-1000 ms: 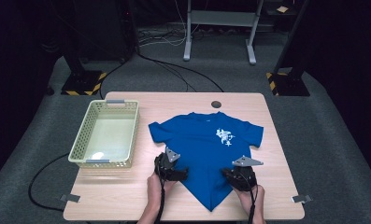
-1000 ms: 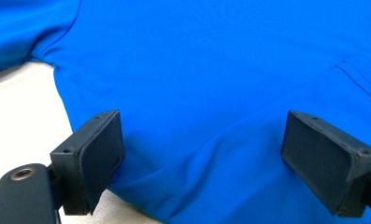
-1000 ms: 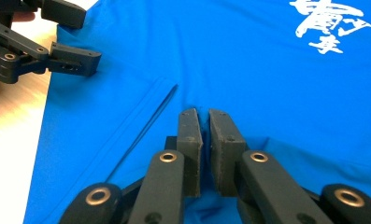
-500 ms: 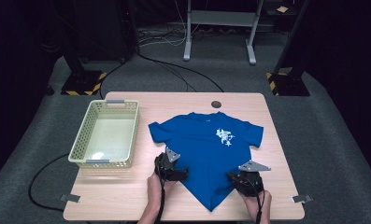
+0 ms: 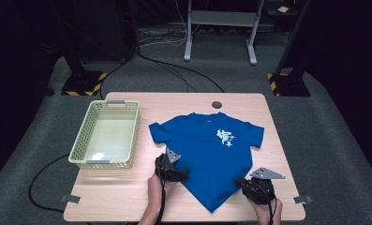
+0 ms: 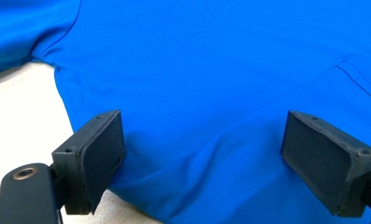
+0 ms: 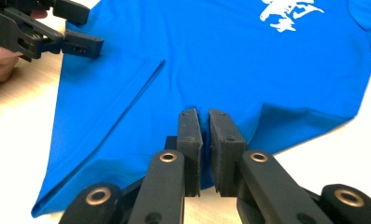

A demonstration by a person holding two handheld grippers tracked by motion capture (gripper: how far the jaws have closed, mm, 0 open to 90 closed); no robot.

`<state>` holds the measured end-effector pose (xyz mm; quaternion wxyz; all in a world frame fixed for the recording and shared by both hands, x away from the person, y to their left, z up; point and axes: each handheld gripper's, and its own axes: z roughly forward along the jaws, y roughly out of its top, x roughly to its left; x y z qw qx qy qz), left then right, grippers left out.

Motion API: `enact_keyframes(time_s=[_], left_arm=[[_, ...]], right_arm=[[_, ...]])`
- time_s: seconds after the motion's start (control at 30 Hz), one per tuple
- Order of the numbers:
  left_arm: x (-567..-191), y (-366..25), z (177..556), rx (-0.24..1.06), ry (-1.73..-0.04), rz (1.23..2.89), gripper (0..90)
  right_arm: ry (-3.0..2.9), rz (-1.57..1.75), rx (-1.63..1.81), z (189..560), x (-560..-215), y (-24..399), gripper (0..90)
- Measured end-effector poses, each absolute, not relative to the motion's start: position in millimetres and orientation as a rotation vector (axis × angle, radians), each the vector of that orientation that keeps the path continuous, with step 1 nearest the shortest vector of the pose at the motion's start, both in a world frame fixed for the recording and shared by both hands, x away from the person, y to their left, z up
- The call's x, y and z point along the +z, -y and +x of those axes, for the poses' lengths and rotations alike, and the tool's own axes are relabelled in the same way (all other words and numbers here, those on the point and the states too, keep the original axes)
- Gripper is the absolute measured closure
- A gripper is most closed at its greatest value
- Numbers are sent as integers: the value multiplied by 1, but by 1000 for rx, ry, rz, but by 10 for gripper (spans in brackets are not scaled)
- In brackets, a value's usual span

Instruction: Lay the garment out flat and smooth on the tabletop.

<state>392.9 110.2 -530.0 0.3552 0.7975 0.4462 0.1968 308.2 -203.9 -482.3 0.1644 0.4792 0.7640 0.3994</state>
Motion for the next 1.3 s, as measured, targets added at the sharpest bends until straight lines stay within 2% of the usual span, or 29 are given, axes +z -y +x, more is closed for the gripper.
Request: enact_keyframes(time_s=[0.63, 0.73, 0.8, 0.9, 0.93, 0.97, 1.1, 1.2, 1.3], left_arm=[[-530, -110, 393, 509, -1152, 2063, 129], [-530, -110, 393, 510, -1152, 2063, 129], [-530, -110, 393, 509, -1152, 2063, 129], [-530, -110, 393, 510, -1152, 2061, 129], [-530, -110, 393, 510, -1152, 2061, 129], [-530, -110, 393, 510, -1152, 2060, 130], [-530, -110, 393, 510, -1152, 2060, 129], [-530, -110, 393, 510, -1152, 2061, 129], [-530, -110, 393, 510, -1151, 2063, 130]], right_arm=[[-2124, 1451, 1108, 275, -487, 230, 817], [-2121, 1466, 1111, 266, -485, 237, 762], [-2106, 1471, 1132, 256, -480, 244, 693], [-2097, 1464, 1148, 251, -475, 247, 657], [-2075, 1462, 1159, 247, -470, 251, 580], [-2075, 1464, 1160, 247, -468, 251, 546], [-2065, 1476, 1142, 258, -470, 252, 450], [-2077, 1524, 1023, 289, -488, 240, 321], [-2090, 1522, 1014, 304, -498, 233, 286]])
